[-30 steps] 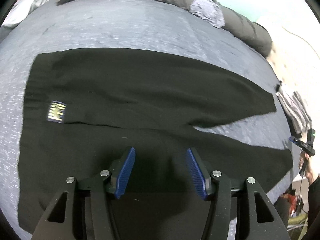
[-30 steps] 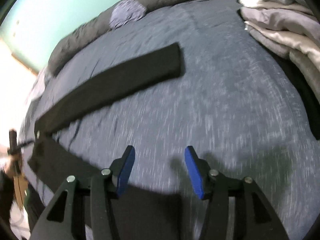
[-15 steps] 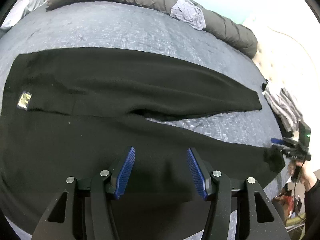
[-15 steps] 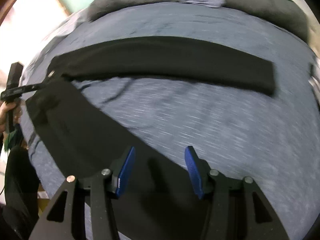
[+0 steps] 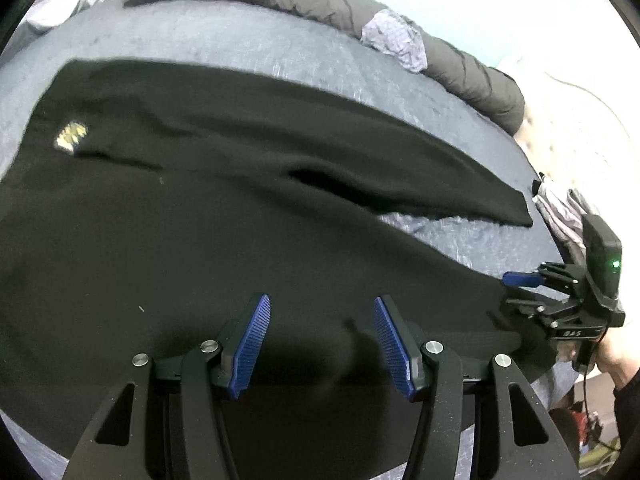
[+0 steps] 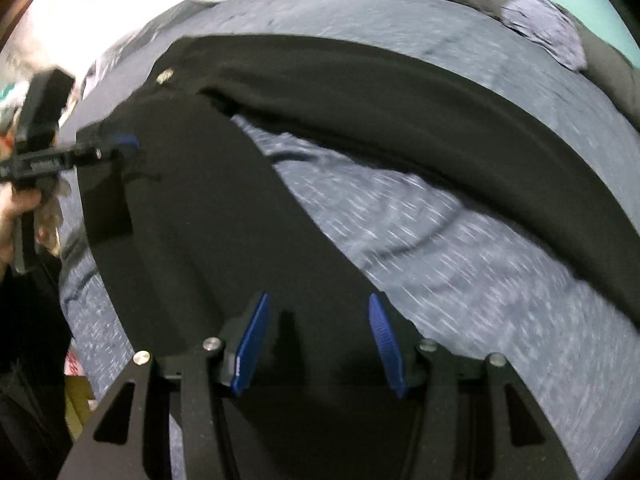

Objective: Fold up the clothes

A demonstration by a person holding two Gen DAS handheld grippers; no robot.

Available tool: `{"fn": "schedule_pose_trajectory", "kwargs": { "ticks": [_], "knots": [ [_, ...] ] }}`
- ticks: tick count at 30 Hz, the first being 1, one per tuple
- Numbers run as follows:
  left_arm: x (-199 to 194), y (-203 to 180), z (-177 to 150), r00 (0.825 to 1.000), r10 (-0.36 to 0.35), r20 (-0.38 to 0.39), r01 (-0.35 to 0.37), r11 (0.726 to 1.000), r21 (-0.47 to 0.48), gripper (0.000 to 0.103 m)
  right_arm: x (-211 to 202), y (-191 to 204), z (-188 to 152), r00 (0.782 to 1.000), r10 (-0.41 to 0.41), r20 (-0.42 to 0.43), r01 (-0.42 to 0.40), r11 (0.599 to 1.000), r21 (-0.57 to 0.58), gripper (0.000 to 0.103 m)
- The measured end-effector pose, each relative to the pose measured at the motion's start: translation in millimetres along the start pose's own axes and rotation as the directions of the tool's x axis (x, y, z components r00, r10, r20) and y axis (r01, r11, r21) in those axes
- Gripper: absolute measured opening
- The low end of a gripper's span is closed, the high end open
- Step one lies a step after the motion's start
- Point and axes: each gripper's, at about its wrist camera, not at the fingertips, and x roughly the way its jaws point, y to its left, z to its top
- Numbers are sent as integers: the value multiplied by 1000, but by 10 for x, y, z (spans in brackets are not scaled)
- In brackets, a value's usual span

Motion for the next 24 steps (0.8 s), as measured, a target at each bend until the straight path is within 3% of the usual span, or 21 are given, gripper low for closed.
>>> {"fn": "schedule_pose_trajectory", "kwargs": {
  "ticks": [6, 7, 8, 11, 14, 18, 21, 22, 24],
  "knots": [
    [-42, 91, -55, 1000, -23, 21, 23, 1000, 19, 62, 247, 131, 206, 999, -11, -32, 10, 999, -34, 52],
    [-37, 122, -78, 999, -29, 19, 29, 999, 12, 62, 286, 152, 225, 999, -17, -40, 15, 999, -47, 48],
    [-32, 156, -91, 999, -30, 18, 30, 1000, 2, 62, 324, 174, 238, 998, -25, -50, 21, 998, -66, 34],
    [-61, 254, -91, 999, -30, 34, 31, 999, -30, 62, 347, 165, 274, 998, -50, -42, 47, 996, -73, 8],
    [-128, 313, -75, 997, -29, 64, 33, 998, -51, 62, 289, 91, 309, 997, -76, -19, 74, 996, -52, 2],
    [-162, 344, -72, 996, -26, 82, 31, 997, -67, 62, 199, -10, 342, 995, -95, 6, 95, 995, -27, 0],
    [-162, 344, -76, 996, -28, 81, 34, 997, -67, 63, 154, 36, 355, 999, 40, 30, -39, 999, -15, 0],
    [-157, 342, -82, 996, -29, 81, 35, 997, -67, 63, 166, 108, 368, 998, 56, 22, -55, 998, -33, 4],
    [-147, 332, -72, 996, -30, 79, 36, 997, -67, 63, 231, 220, 387, 1000, 23, -15, -24, 997, -77, 33]
  ]
}}
